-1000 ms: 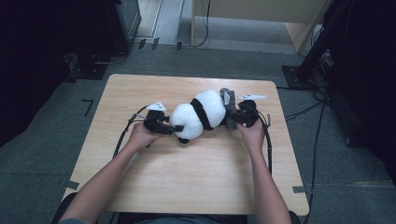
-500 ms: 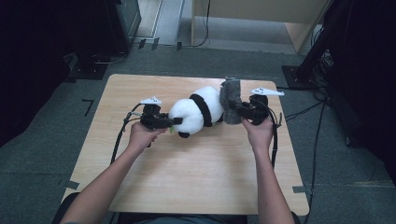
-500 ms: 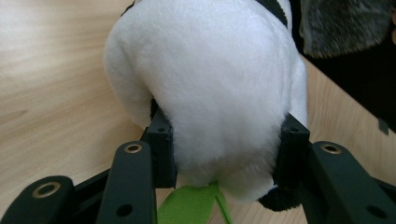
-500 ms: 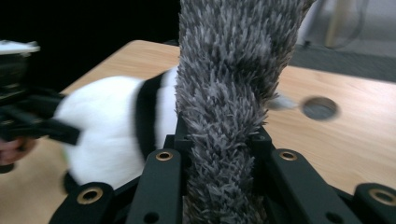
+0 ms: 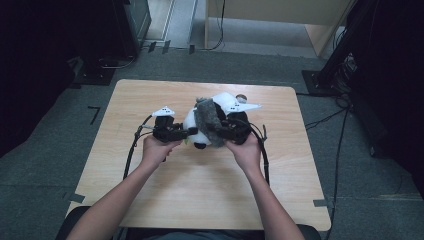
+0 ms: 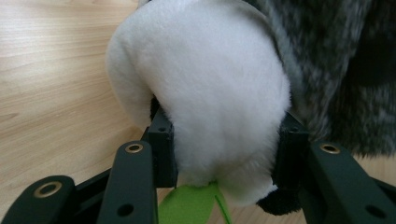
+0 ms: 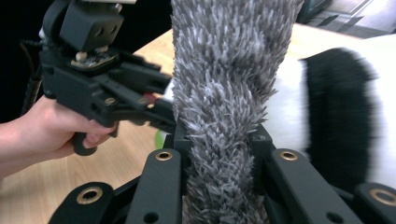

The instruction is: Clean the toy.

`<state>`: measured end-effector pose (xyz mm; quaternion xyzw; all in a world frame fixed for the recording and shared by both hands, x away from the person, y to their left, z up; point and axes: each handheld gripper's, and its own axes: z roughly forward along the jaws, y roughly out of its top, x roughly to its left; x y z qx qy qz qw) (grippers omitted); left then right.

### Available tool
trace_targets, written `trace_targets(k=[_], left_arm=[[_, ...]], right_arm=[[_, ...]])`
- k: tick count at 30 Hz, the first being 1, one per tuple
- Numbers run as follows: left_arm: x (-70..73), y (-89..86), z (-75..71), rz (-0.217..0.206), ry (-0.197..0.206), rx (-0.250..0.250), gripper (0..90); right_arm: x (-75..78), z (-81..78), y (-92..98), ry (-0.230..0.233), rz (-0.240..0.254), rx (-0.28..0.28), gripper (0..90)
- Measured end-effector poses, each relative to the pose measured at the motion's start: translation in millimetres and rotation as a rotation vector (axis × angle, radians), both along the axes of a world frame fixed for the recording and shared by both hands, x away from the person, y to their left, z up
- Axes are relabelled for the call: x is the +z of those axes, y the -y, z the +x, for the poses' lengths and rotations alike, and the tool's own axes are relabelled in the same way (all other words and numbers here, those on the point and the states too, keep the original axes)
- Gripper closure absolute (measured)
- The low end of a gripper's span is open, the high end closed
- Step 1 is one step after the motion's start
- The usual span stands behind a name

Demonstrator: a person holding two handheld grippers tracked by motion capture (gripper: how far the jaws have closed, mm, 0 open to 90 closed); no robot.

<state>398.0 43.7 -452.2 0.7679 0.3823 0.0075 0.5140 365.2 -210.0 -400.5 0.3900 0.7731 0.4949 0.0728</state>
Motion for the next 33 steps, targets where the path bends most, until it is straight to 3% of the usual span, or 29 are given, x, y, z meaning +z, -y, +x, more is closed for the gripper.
trace_targets(k=[7,11,15,18,21,24,27,33], left_arm=[[1.7,-0.8,1.3,-0.067,-0.020,0.043,54.2],[3.2,-3.0,3.2,-0.082,-0.032,0.067,54.4],[2.3,-7.2,8.7,-0.140,-0.080,0.091,54.5],[4.7,-8.7,8.8,-0.168,-0.089,0.102,54.5],[8.4,-9.8,8.0,-0.218,-0.101,0.098,54.4],[9.9,-9.1,6.2,-0.204,-0.086,0.098,54.2],[7.5,-10.4,7.4,-0.190,-0.101,0.100,54.2],[4.2,-12.0,8.5,-0.191,-0.118,0.104,54.1]], right_arm=[[-13.2,-10.2,-22.7,-0.005,-0.010,0.052,73.9],[-19.7,-19.2,-36.7,0.041,-0.057,0.056,73.9],[-34.1,-22.2,-43.9,0.000,-0.070,0.088,74.3],[-43.8,-22.3,-53.0,-0.013,-0.100,0.102,74.7],[-55.4,-20.5,-61.5,-0.017,-0.166,0.101,74.8],[-62.0,-18.5,-61.3,-0.002,-0.163,0.073,74.6],[-69.2,-12.4,-55.1,-0.035,-0.125,0.055,74.4],[-77.9,-4.5,-43.9,-0.064,-0.124,0.025,74.3]])
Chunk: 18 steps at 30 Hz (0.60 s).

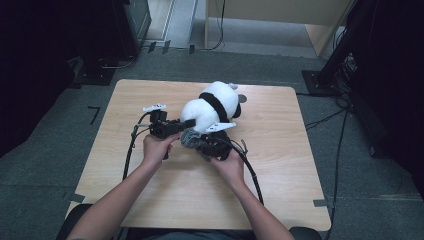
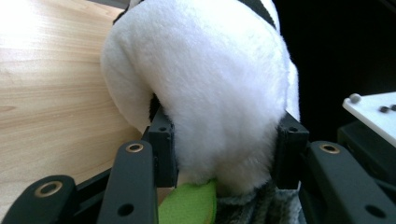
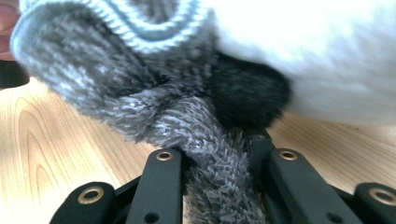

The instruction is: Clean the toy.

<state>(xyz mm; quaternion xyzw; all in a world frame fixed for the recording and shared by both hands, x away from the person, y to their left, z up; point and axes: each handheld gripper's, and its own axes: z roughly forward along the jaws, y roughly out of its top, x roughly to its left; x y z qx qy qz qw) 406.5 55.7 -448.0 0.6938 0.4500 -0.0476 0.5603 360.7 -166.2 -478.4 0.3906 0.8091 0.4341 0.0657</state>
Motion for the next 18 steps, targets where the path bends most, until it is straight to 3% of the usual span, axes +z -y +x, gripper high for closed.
trace_targets(k=[10,15,18], left_arm=[[-2.5,-5.4,1.7,0.009,-0.002,-0.005,53.8],[-2.0,-8.9,2.7,0.002,0.000,-0.001,53.6],[-1.7,-11.7,3.2,0.007,0.004,0.009,53.6]], right_arm=[[-4.1,11.6,24.8,-0.059,-0.011,-0.064,74.1],[-1.4,17.2,44.1,-0.081,-0.021,-0.138,74.2],[3.4,19.2,59.0,-0.085,0.000,-0.178,74.2]])
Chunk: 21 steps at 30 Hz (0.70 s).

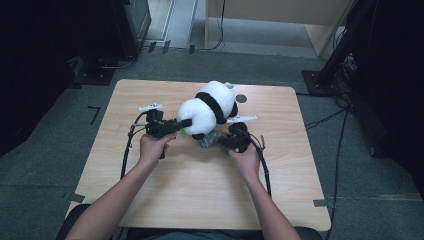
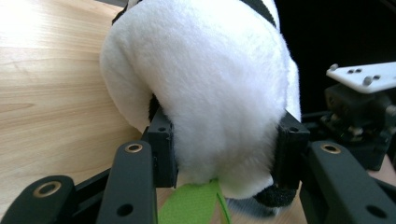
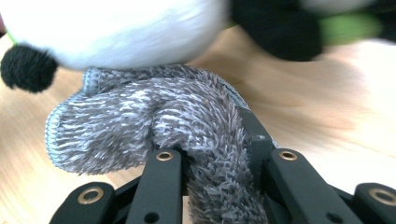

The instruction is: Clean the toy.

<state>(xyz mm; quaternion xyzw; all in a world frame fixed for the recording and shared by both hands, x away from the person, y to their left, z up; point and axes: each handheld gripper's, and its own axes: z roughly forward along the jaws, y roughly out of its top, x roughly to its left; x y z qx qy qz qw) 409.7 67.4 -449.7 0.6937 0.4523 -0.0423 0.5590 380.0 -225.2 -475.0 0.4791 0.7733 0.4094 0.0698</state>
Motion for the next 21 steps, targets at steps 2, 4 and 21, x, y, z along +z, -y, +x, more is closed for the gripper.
trace_targets(k=[2,4,21], left_arm=[[0.5,-1.4,0.1,0.010,0.011,0.008,53.6],[0.7,-2.2,0.2,0.023,0.016,0.013,53.6],[-3.3,20.0,-13.0,0.078,0.043,-0.007,53.9]], right_arm=[[5.6,0.5,10.3,0.009,0.015,-0.026,74.3],[13.0,0.4,21.3,0.029,0.038,-0.054,74.4],[61.9,-22.6,-9.0,0.147,0.123,0.029,74.4]])
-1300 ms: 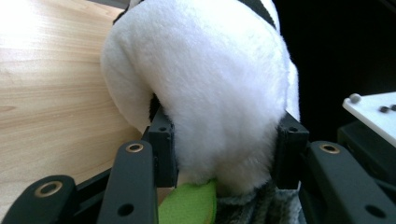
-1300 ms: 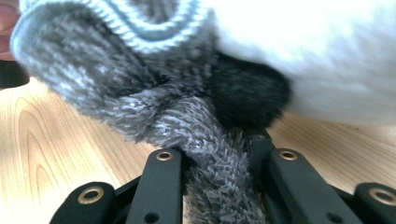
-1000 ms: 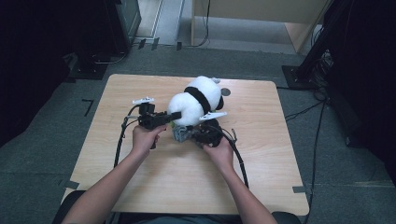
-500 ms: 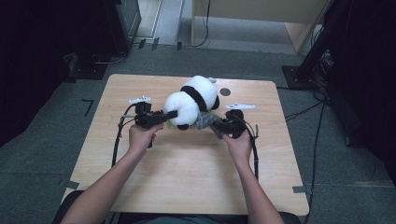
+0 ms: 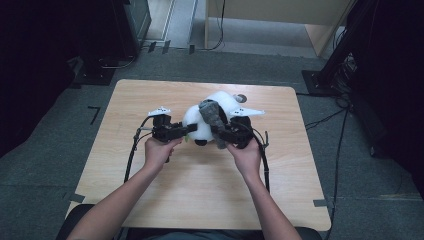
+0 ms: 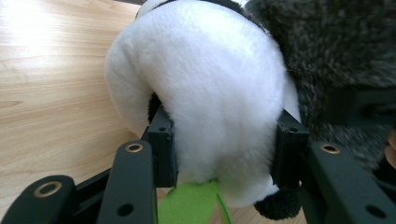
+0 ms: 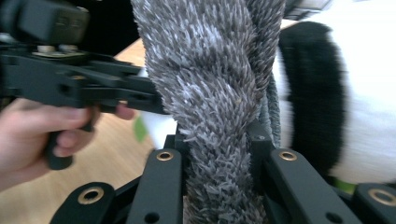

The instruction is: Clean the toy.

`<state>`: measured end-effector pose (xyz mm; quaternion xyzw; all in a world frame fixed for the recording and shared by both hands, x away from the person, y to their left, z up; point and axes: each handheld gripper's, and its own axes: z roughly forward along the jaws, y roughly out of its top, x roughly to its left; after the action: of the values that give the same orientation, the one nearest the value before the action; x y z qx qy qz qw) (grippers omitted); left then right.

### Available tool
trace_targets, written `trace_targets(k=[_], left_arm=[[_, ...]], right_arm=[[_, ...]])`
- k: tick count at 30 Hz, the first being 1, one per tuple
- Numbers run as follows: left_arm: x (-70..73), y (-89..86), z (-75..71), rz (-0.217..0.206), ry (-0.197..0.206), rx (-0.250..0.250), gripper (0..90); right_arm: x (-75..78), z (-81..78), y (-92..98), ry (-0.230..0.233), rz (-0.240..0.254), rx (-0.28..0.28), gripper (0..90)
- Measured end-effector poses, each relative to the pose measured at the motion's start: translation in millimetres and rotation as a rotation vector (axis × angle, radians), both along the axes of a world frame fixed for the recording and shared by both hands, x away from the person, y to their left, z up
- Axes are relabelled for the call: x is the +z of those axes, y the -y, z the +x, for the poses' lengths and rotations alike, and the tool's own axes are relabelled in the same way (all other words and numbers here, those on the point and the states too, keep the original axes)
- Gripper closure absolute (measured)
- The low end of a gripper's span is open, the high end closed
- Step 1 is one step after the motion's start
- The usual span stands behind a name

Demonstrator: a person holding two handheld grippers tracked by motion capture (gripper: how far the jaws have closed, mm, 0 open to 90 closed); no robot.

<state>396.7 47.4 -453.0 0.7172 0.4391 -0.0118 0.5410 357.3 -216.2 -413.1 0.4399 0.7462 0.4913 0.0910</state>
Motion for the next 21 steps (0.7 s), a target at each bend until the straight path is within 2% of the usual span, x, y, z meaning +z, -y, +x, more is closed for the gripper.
trace_targets(k=[4,7,9,13,15,18,21], left_arm=[[0.2,4.3,-2.2,-0.002,0.006,0.003,54.0],[1.4,7.4,-5.2,0.008,0.010,0.003,54.7],[1.1,5.0,-4.1,0.001,-0.001,0.016,54.9],[1.0,-1.0,0.0,-0.029,-0.016,0.041,55.0],[1.1,-3.9,1.6,-0.043,-0.027,0.047,55.1],[2.5,-4.7,1.2,-0.042,-0.025,0.063,55.1],[2.4,-7.8,3.7,-0.079,-0.048,0.065,55.1]], right_arm=[[-0.7,-3.8,-17.8,-0.021,0.053,0.076,74.5],[-4.3,-8.3,-36.3,-0.019,0.027,0.114,74.6],[-8.1,-13.1,-43.3,0.020,0.006,0.102,74.9],[-17.2,-14.5,-50.1,0.009,0.003,0.139,75.4],[-20.8,-15.2,-55.1,0.004,-0.016,0.159,75.6],[-26.2,-14.6,-60.5,0.014,-0.046,0.175,76.0],[-32.8,-13.7,-65.1,-0.003,-0.085,0.201,76.2]])
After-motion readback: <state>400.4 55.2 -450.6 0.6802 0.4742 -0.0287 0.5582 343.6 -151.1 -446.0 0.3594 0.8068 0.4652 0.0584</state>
